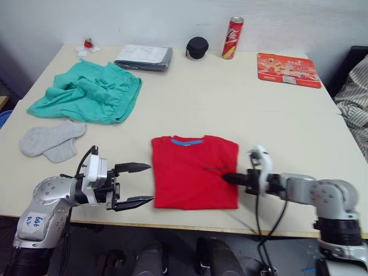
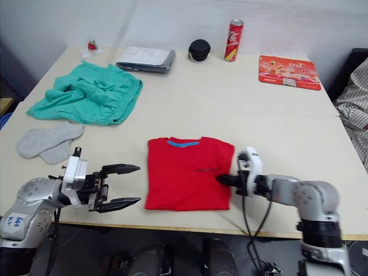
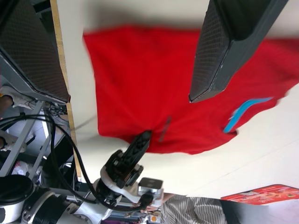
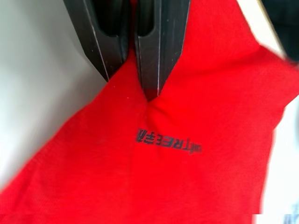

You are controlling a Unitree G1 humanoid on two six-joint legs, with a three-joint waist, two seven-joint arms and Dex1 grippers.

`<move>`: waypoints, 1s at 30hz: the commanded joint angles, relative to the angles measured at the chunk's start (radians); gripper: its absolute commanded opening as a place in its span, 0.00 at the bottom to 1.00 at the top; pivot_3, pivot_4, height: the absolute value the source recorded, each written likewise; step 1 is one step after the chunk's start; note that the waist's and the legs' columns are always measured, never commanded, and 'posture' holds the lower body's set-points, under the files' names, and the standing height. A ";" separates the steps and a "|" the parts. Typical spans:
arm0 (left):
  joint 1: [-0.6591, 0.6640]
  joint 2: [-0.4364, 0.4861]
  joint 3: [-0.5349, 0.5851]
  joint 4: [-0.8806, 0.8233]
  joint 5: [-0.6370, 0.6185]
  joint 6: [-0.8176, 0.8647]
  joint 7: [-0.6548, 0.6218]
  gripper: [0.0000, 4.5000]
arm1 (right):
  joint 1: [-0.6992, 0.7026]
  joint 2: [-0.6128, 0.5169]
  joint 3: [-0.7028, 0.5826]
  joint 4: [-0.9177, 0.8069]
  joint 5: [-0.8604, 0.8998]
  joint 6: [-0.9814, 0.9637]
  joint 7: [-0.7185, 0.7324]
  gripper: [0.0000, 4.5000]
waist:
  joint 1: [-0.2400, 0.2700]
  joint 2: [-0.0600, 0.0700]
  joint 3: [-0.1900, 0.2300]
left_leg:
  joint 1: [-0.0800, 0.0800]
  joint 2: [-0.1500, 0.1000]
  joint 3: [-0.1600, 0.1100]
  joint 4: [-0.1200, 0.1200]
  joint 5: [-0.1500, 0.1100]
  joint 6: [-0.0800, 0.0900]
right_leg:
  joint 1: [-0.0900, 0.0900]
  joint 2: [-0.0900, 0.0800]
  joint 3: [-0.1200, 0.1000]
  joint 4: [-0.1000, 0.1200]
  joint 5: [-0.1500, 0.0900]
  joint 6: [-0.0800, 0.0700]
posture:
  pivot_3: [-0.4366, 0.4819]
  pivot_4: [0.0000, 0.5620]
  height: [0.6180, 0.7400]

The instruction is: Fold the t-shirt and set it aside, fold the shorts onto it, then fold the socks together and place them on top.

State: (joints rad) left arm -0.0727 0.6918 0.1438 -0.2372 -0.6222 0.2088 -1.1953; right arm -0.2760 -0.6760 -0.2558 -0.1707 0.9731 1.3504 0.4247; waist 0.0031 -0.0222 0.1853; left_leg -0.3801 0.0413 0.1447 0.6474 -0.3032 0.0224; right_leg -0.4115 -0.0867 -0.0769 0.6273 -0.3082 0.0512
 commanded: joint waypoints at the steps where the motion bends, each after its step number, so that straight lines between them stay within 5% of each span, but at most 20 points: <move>1: -0.032 -0.004 -0.015 0.019 0.004 -0.003 -0.015 0.95 | 0.083 -0.199 -0.117 0.083 -0.079 -0.042 0.092 0.00 | 0.003 0.002 0.000 | -0.002 -0.002 0.000 0.000 0.000 0.003 | -0.001 -0.002 -0.001 -0.001 0.000 0.000 | 0.48 0.27 1.00; 8: -0.083 0.002 -0.026 0.071 0.008 -0.005 -0.044 0.95 | 0.202 -0.521 -0.121 0.486 -0.295 -0.323 0.404 0.00 | -0.005 0.003 0.000 | -0.008 -0.005 0.003 0.002 -0.002 0.008 | -0.003 -0.003 -0.002 -0.006 0.001 0.006 | 0.48 0.27 1.00; 18: -0.080 0.027 -0.005 0.084 0.009 -0.004 -0.059 0.95 | 0.029 -0.597 -0.017 0.952 -0.543 -0.640 0.566 0.00 | -0.028 0.005 0.001 | -0.005 -0.003 0.003 0.005 0.001 0.004 | -0.003 0.001 0.000 0.000 0.002 0.009 | 0.48 0.27 1.00; 28: -0.080 0.053 0.003 0.101 0.012 -0.004 -0.069 0.95 | 0.137 -0.531 -0.121 0.870 -0.518 -0.690 0.691 0.00 | -0.030 0.006 0.001 | -0.005 -0.002 0.002 0.005 0.002 0.002 | -0.003 0.001 0.000 0.000 0.002 0.009 | 0.48 0.27 1.00; 30: -0.077 0.058 0.007 0.104 0.014 -0.003 -0.073 0.95 | 0.194 -0.523 -0.168 0.782 -0.483 -0.634 0.708 0.11 | -0.030 0.007 0.001 | -0.005 -0.002 0.002 0.005 0.002 0.002 | -0.003 0.001 0.000 0.000 0.002 0.009 | 0.48 0.27 1.00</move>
State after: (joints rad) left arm -0.1507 0.7291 0.1221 -0.1319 -0.6097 0.2094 -1.2604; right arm -0.1058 -1.1885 -0.3641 0.6822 0.4516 0.6799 1.1075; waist -0.0265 -0.0155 0.1860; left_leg -0.3851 0.0392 0.1472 0.6520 -0.3009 0.0245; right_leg -0.4142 -0.0862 -0.0773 0.6277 -0.3058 0.0599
